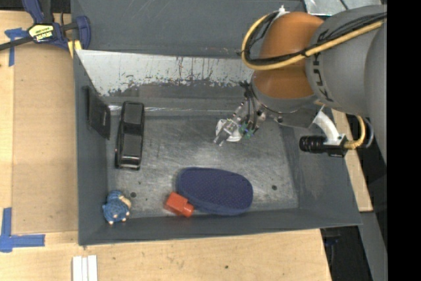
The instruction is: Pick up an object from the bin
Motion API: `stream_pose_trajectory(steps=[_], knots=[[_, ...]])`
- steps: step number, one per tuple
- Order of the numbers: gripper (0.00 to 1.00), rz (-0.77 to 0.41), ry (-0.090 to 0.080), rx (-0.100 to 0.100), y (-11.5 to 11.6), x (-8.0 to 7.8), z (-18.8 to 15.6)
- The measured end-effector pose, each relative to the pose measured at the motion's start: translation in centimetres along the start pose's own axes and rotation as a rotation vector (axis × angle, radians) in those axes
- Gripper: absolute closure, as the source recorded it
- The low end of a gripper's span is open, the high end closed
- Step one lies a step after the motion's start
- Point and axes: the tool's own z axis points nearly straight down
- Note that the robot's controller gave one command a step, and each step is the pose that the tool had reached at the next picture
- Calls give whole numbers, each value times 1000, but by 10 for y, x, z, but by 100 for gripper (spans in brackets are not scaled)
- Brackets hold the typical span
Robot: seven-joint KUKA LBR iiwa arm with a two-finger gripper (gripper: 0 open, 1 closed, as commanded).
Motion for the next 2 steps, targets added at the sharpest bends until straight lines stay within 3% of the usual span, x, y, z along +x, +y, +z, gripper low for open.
stream_pose_trajectory(steps=[1, 2], knots=[[100, -3, 1, 1, 0, -2, -25], [100, -5, 1, 2, 1, -2, -27]])
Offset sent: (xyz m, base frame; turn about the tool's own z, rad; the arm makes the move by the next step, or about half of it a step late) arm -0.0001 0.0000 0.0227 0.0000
